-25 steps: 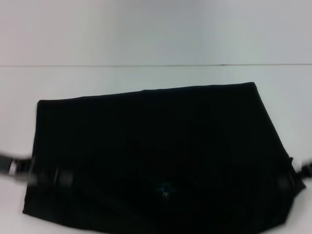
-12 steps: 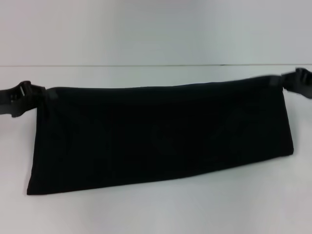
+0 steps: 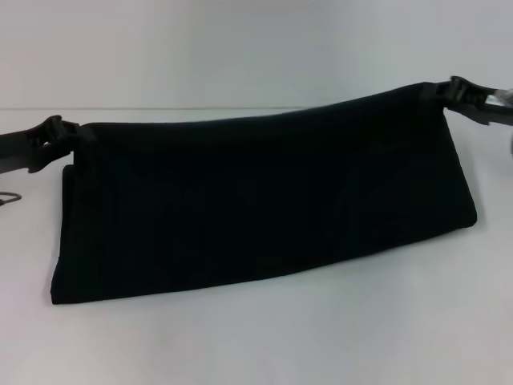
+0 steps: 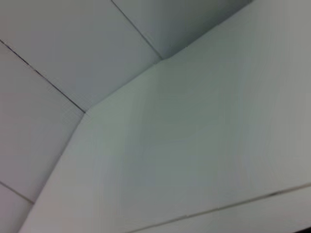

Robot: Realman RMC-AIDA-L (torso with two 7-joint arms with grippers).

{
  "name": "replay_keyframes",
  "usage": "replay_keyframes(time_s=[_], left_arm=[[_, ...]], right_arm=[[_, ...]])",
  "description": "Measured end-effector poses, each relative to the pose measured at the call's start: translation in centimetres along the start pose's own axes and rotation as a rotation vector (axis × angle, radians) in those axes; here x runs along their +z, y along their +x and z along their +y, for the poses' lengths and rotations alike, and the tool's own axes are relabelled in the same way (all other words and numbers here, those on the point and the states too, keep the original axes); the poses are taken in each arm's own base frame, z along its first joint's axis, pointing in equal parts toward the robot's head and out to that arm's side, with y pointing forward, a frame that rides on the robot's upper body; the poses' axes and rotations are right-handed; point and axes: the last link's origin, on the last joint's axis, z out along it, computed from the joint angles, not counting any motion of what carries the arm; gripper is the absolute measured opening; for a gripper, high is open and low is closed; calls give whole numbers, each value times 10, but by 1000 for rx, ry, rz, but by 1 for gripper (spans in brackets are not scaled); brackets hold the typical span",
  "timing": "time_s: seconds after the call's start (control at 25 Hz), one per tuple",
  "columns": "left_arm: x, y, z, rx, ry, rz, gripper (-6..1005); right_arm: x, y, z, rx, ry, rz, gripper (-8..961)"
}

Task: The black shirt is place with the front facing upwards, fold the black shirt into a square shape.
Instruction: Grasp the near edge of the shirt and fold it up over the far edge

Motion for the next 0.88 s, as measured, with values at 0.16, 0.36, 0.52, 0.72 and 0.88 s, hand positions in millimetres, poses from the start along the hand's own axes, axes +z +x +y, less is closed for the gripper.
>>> replay_keyframes(time_s=[0.16, 0.36, 0.52, 0.72, 0.88], left_arm=[[11, -3, -2, 11, 41, 42, 39], [24, -6, -3, 27, 86, 95, 40], [35, -10, 1, 51, 105, 115, 66], [45, -13, -3, 8, 156, 184, 109], [48, -17, -4, -28, 145, 229, 144]], right_arm=[[18, 4, 7, -49, 52, -27, 57], [37, 10, 14, -120, 129, -67, 59], [49, 18, 20, -171, 152, -76, 60], [52, 24, 20, -232, 153, -112, 100], [50, 34, 14, -247, 152, -152, 177]])
